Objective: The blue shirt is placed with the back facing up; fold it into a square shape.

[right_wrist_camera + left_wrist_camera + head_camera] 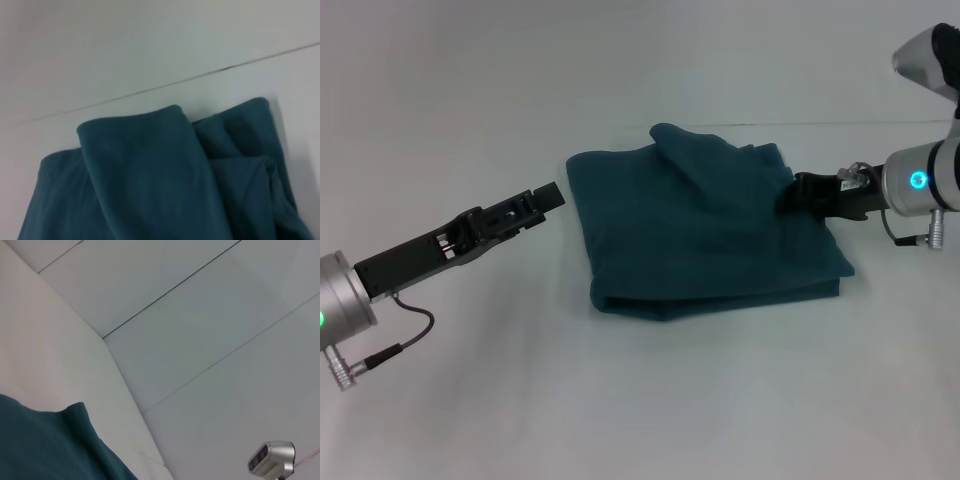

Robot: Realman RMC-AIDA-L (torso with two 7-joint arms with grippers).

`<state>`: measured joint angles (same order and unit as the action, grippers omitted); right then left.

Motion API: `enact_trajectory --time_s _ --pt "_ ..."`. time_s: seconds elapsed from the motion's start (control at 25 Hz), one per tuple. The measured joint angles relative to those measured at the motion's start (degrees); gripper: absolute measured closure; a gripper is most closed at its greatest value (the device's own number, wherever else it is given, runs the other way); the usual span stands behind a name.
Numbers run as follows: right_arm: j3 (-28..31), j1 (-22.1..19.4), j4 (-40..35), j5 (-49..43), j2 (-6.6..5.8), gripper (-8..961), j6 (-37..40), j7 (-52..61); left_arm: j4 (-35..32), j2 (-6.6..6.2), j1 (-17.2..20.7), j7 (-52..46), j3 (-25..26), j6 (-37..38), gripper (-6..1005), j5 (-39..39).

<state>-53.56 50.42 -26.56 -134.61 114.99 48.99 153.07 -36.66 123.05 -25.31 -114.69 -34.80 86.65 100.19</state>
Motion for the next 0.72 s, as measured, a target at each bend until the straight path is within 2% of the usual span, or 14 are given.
enact_trajectory --time_s 0.16,0.36,0.72 --pt "0.0 -0.1 -0.1 0.1 -0.09 699 0.0 0.0 0.0 0.00 0.0 0.0 0.0 -0.1 264 0.0" --pt "0.0 0.0 -0.1 0.0 -0.05 921 0.0 0.0 0.4 0.00 0.0 0.0 0.0 -0.1 263 0.0" --pt "2.5 -1.3 -2.1 0.4 -0.45 919 2.5 0.0 0.5 0.00 0.2 0.3 0.0 -0.1 264 0.0"
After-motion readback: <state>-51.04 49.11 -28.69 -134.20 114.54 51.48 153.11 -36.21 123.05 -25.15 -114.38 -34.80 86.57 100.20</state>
